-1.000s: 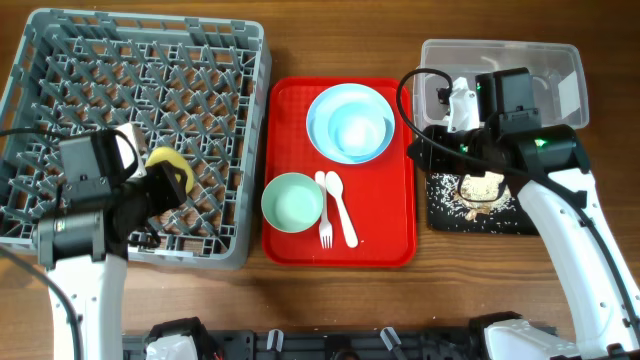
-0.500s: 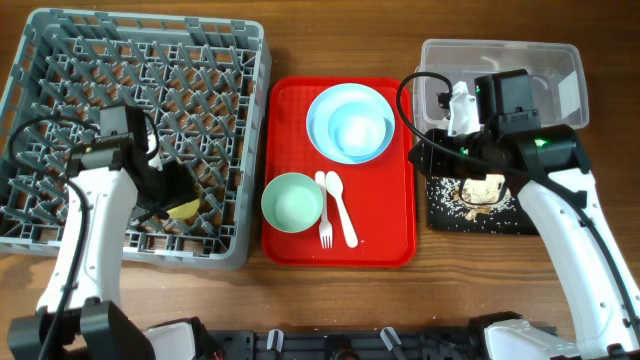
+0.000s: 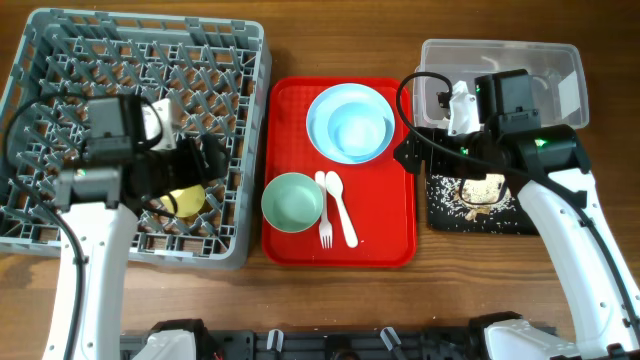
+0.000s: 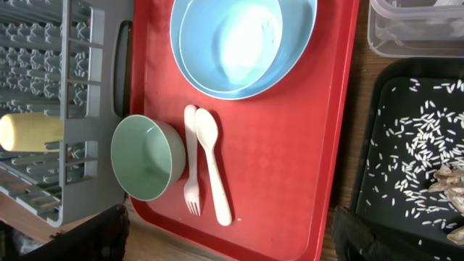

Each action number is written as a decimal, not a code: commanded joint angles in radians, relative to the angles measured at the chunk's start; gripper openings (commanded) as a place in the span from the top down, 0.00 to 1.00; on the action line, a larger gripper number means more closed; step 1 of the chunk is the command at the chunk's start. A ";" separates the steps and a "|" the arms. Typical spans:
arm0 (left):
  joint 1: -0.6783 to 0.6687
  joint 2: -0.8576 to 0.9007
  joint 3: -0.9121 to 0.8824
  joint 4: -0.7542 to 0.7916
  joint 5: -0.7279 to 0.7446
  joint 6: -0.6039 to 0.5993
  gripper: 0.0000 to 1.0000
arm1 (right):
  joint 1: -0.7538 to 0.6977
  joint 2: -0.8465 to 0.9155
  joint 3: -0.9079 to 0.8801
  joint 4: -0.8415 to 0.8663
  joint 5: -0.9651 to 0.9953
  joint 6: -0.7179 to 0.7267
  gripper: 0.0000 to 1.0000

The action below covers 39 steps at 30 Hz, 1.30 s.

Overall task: Sort waste into correct bins and load items into the dishwasher rack
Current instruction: 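Reach the left gripper to the green bowl and grasp it, then place the green bowl upside down in the dish rack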

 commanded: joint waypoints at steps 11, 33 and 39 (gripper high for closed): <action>-0.696 0.337 0.013 0.164 -0.301 -0.127 0.00 | -0.003 -0.010 0.001 -0.158 0.423 0.272 0.04; -0.735 0.378 0.105 0.184 -0.231 -0.121 0.96 | -0.002 -0.010 0.001 -0.173 0.422 0.240 0.00; -0.491 0.136 0.182 0.186 -0.164 -0.029 0.96 | -0.002 -0.010 0.001 -0.177 0.422 0.239 0.00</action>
